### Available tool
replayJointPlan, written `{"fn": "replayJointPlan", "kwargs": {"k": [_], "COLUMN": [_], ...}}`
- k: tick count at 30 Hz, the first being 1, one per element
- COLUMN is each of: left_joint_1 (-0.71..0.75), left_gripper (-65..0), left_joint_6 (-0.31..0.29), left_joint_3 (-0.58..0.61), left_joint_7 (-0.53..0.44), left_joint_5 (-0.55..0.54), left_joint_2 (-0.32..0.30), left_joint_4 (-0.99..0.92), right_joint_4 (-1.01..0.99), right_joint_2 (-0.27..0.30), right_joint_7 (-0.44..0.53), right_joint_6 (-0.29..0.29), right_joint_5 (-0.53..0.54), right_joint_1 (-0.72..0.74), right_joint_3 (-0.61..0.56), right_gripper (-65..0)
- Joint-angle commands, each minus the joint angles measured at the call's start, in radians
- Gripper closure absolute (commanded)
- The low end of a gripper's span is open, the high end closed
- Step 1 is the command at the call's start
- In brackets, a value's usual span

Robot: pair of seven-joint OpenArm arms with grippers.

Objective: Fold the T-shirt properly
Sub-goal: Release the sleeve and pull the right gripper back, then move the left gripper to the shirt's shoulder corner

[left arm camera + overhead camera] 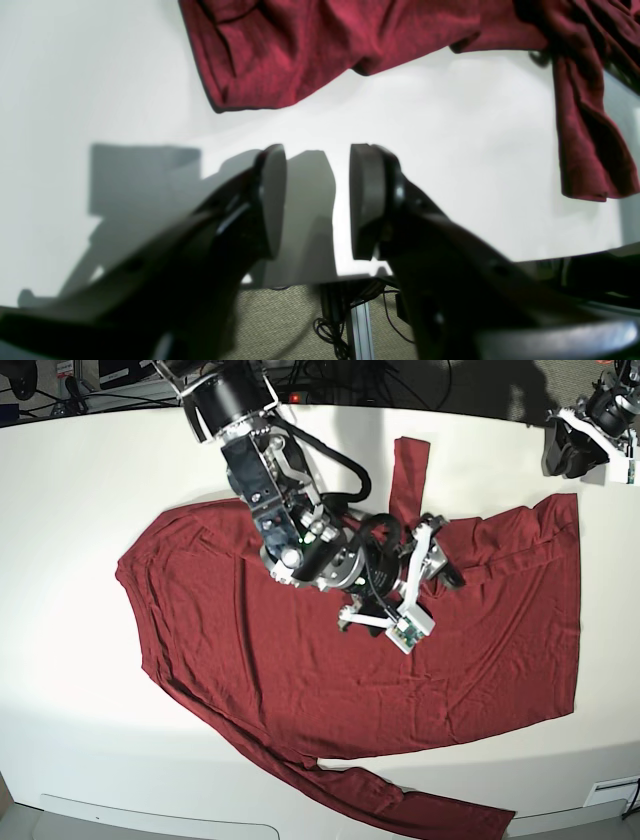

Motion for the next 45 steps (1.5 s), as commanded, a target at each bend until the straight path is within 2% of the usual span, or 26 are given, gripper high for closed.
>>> {"fn": "replayJointPlan", "kwargs": {"k": [1,8,13,18,23,26,31,35,40,45], "left_joint_1": [0.003,0.004,0.015,0.021,0.014,0.009,-0.029,-0.047,-0.052,-0.053], "left_gripper": [-20.7,-20.7,-20.7,-20.6,-20.6,-20.7,-20.7,-20.7,-20.6,-20.7], "left_joint_6": [-0.008,-0.008,-0.008,-0.008,-0.008,-0.008,-0.008,-0.008,-0.008,-0.008], "left_joint_3": [-0.006,-0.006,0.015,0.108,0.229,0.298,0.410,0.484,0.543,0.583], "left_joint_7": [-0.023,-0.023,-0.024,-0.029,-0.055,-0.081,-0.080,-0.084,-0.083,-0.085], "left_joint_5": [-0.011,-0.011,-0.018,-0.084,-0.094,-0.089,0.030,0.111,0.230,0.249], "left_joint_2": [-0.017,-0.016,-0.011,-0.011,-0.011,-0.011,-0.011,-0.011,-0.011,-0.011], "left_joint_4": [0.017,0.017,0.018,0.018,0.018,0.018,0.017,0.017,0.017,0.017], "right_joint_4": [0.018,0.093,0.125,0.125,0.125,0.125,0.125,0.125,0.125,0.125], "right_joint_2": [-0.011,0.017,0.109,0.219,0.293,0.330,0.389,0.425,0.447,0.446], "right_joint_7": [0.019,-0.084,-0.140,-0.158,-0.169,-0.178,-0.198,-0.235,-0.253,-0.262], "right_joint_6": [0.004,0.004,0.004,0.003,0.003,0.004,0.011,0.061,0.068,0.068], "right_joint_5": [0.013,0.013,0.013,0.013,0.024,0.095,0.193,0.269,0.360,0.385], "right_joint_1": [0.028,0.035,0.034,0.031,0.031,0.032,0.032,0.032,0.032,0.032], "right_joint_3": [0.000,0.001,0.002,0.022,0.113,0.185,0.303,0.383,0.464,0.499], "right_gripper": [-36.8,-36.7,-36.6,-36.6,-36.6,-36.6,-36.6,-36.6,-36.6,-36.6]}}
